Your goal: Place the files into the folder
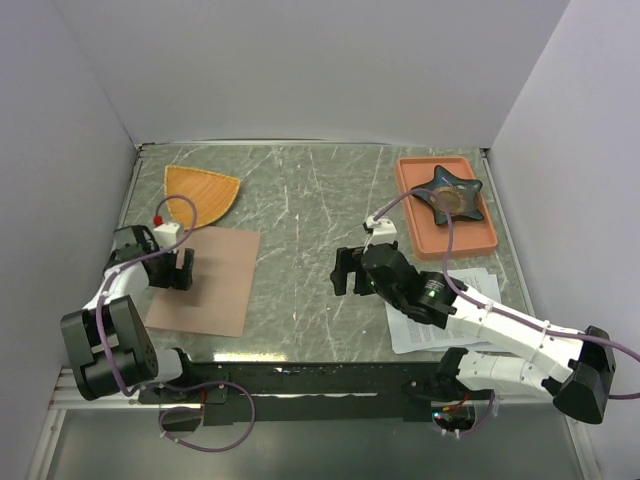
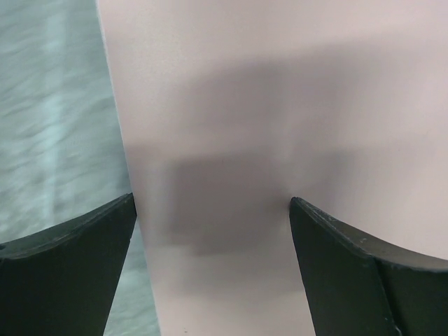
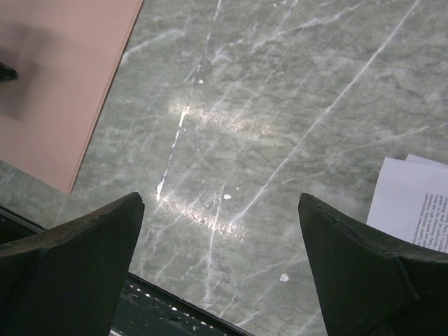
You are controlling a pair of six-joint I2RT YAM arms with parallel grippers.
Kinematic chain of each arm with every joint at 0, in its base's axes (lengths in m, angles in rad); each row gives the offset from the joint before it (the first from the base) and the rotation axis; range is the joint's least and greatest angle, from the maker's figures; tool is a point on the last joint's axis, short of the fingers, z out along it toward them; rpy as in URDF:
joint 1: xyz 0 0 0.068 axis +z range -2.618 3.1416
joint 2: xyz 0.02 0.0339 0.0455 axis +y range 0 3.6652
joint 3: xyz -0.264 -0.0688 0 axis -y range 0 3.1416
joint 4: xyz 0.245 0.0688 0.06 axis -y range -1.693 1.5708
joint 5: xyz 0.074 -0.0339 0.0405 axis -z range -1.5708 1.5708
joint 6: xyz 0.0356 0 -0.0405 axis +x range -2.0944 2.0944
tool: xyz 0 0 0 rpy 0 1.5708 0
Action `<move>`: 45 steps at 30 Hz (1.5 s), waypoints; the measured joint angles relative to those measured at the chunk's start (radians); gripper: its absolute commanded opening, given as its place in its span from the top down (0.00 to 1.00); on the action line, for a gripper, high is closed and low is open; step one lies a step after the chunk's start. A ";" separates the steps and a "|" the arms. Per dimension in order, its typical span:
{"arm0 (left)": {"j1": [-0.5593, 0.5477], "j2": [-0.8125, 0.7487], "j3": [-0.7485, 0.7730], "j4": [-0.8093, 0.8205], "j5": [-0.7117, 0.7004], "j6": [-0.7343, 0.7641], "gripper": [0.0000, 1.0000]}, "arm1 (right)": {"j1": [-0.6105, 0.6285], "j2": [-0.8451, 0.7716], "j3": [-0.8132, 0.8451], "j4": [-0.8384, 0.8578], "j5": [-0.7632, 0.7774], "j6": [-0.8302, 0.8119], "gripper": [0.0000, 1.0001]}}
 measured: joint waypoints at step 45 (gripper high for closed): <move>-0.627 0.040 0.373 -0.229 -0.005 -0.204 0.04 | 0.050 0.103 -0.153 0.148 -0.202 0.196 0.06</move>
